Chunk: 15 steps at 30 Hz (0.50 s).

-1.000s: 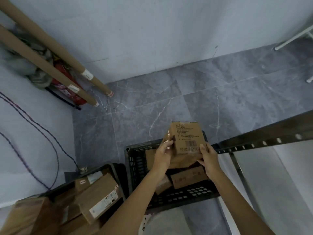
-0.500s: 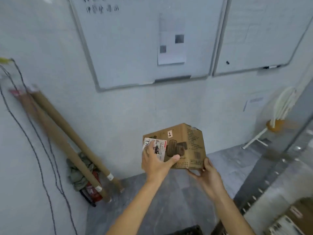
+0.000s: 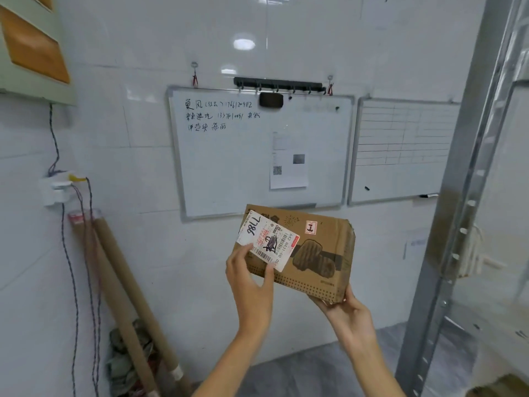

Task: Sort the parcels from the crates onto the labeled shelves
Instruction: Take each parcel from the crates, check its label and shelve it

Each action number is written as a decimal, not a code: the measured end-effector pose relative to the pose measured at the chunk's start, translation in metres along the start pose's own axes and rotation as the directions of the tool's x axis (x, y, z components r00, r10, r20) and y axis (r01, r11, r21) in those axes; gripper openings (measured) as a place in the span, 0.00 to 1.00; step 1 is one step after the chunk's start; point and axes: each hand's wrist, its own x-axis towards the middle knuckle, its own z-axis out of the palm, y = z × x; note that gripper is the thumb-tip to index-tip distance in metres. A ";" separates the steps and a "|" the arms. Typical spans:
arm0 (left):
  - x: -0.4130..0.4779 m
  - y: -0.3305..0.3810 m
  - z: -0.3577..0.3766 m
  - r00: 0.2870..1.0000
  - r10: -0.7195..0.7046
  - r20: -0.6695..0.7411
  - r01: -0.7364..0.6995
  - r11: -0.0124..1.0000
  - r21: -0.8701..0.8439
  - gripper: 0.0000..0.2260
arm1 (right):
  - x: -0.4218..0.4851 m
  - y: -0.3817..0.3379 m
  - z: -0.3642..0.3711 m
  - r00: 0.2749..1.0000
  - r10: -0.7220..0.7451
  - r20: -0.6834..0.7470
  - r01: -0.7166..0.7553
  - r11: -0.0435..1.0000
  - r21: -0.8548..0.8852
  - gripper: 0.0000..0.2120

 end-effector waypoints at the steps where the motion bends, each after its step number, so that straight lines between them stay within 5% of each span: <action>1: 0.004 -0.001 -0.006 1.000 -0.008 -0.025 0.009 0.999 0.033 0.26 | -0.001 -0.001 0.001 1.000 0.001 0.008 -0.001 1.000 -0.001 0.18; 5: 0.031 -0.010 -0.027 0.993 -0.115 0.036 0.109 0.983 0.148 0.42 | -0.006 -0.001 0.005 0.998 0.023 0.063 -0.022 0.999 -0.031 0.18; 9: 0.050 -0.018 -0.043 0.925 -0.254 0.281 0.260 0.965 0.018 0.39 | -0.009 0.002 0.009 0.994 0.033 0.102 -0.024 0.996 -0.087 0.45; 13: 0.056 -0.024 -0.053 0.905 -0.265 0.334 0.297 0.954 -0.047 0.32 | -0.007 0.001 0.010 0.993 0.063 0.099 -0.046 0.985 -0.165 0.18; 15: 0.056 -0.026 -0.056 0.887 -0.294 0.355 0.333 0.941 -0.053 0.30 | -0.003 -0.001 0.008 0.994 0.073 0.077 -0.061 0.986 -0.154 0.13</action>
